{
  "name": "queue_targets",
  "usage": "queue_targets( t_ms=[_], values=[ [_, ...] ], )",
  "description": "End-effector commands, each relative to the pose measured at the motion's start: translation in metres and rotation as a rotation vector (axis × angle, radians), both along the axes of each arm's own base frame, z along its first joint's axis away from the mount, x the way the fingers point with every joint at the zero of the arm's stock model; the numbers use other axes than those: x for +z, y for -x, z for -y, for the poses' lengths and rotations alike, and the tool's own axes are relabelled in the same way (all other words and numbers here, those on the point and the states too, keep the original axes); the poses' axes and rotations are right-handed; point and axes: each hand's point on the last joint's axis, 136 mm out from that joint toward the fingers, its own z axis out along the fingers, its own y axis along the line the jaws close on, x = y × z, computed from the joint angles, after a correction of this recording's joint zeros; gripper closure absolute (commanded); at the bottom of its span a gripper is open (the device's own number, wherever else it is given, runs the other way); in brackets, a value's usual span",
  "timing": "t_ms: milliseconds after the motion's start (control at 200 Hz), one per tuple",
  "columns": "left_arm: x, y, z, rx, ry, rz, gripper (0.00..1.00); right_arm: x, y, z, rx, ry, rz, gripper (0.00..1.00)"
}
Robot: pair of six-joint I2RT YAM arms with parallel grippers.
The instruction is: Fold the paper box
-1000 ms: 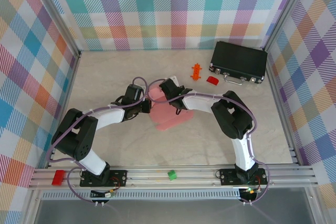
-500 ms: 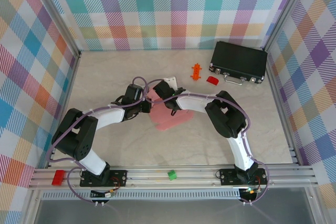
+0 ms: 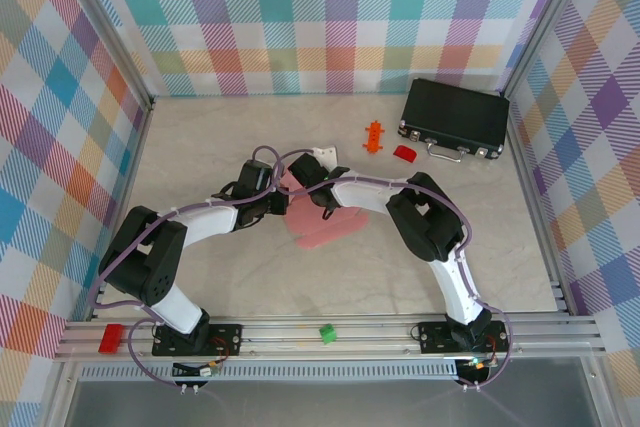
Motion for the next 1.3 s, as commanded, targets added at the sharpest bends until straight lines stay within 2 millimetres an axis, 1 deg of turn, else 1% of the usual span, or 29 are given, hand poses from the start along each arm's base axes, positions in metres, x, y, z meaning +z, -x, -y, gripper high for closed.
queue_targets(
  t_ms=[0, 190, 270, 520, 685, 845, 1030, 1235, 1250, 1295],
  values=[
    [-0.006, 0.010, 0.005, -0.022, -0.005, -0.054, 0.99, 0.000, 0.002, 0.003, 0.005, 0.005, 0.010, 0.93],
    [-0.005, 0.009, 0.005, -0.021, -0.008, -0.050, 0.99, 0.006, 0.008, 0.001, 0.060, -0.013, 0.000, 0.84],
    [-0.006, 0.009, 0.004, -0.021, -0.015, -0.052, 0.99, 0.009, 0.010, 0.003, 0.064, -0.018, 0.007, 0.80],
    [-0.005, 0.010, 0.003, -0.021, -0.019, -0.052, 0.99, 0.010, 0.010, 0.003, 0.072, -0.007, 0.002, 0.68],
    [-0.006, 0.010, 0.002, -0.019, -0.021, -0.053, 0.99, 0.009, 0.011, 0.004, 0.071, -0.002, 0.000, 0.69],
    [-0.005, 0.010, 0.003, -0.020, -0.021, -0.052, 0.99, 0.010, 0.011, 0.005, 0.076, 0.004, -0.005, 0.65],
    [-0.006, 0.010, 0.001, -0.014, -0.028, -0.053, 0.99, 0.014, 0.017, 0.009, 0.090, 0.006, -0.011, 0.49],
    [-0.006, 0.008, 0.000, -0.004, -0.030, -0.051, 0.99, 0.019, 0.028, 0.015, 0.132, 0.009, -0.019, 0.36],
    [-0.006, 0.008, 0.000, -0.003, -0.031, -0.053, 0.99, 0.017, 0.030, 0.011, 0.153, -0.010, -0.033, 0.35],
    [-0.006, 0.007, 0.000, 0.001, -0.031, -0.053, 0.99, 0.017, 0.033, 0.009, 0.176, -0.019, -0.044, 0.33]
  ],
)
